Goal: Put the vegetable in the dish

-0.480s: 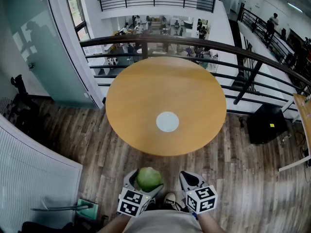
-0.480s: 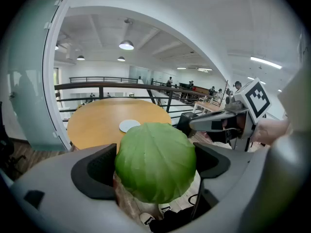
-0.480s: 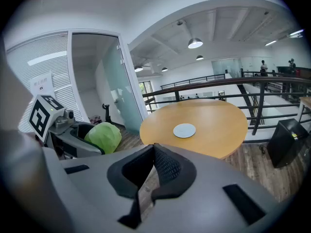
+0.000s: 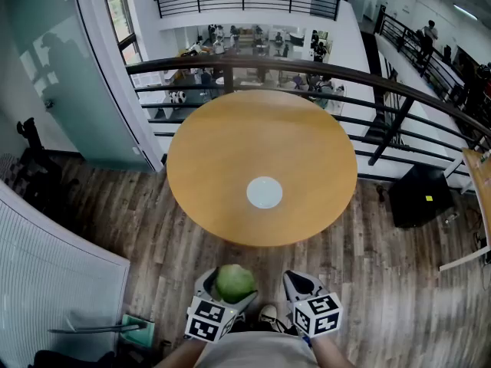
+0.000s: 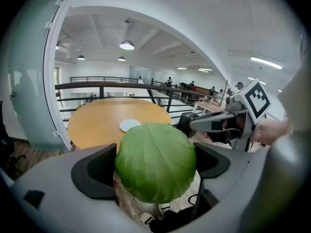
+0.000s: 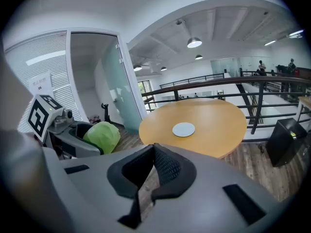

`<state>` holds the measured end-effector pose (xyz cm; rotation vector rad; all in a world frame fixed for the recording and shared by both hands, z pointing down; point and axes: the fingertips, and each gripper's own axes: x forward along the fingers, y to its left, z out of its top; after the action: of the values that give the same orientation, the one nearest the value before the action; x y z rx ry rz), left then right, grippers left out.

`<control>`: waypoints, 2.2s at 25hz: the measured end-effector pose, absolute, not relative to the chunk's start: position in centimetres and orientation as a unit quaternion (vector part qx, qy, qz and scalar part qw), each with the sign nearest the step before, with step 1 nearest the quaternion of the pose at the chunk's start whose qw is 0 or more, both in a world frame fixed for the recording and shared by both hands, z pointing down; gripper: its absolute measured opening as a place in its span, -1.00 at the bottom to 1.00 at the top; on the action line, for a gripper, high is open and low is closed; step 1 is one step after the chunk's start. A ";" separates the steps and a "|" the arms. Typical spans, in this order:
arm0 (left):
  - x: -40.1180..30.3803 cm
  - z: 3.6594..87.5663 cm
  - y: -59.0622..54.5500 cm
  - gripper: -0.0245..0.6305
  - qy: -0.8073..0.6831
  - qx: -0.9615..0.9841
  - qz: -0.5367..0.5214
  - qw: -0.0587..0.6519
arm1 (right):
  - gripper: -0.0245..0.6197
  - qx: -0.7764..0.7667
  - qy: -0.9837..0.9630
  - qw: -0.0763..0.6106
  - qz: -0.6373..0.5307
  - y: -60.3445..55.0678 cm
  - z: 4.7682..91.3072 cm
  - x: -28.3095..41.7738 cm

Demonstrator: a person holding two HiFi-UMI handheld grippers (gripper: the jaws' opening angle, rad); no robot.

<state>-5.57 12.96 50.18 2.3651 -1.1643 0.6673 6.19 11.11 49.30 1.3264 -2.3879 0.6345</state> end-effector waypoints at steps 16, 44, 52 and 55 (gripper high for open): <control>-6.5 50.0 13.0 0.55 -0.414 0.855 0.234 0.206 | -0.85 0.484 -0.832 0.148 0.227 11.3 48.9 5.7; -10.2 50.8 10.6 0.55 -0.382 0.873 0.230 0.196 | -0.85 0.522 -0.808 0.141 0.233 10.3 50.5 2.9; -8.8 51.4 4.4 0.55 -0.389 0.868 0.235 0.200 | -0.85 0.518 -0.812 0.141 0.231 3.5 50.7 4.7; -8.0 51.6 1.3 0.55 -0.393 0.864 0.237 0.205 | -0.85 0.517 -0.811 0.144 0.234 0.1 51.0 6.0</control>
<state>-7.95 1.29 51.65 2.4086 -1.0959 0.6619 6.04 0.10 51.02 1.4893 -2.3373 0.6750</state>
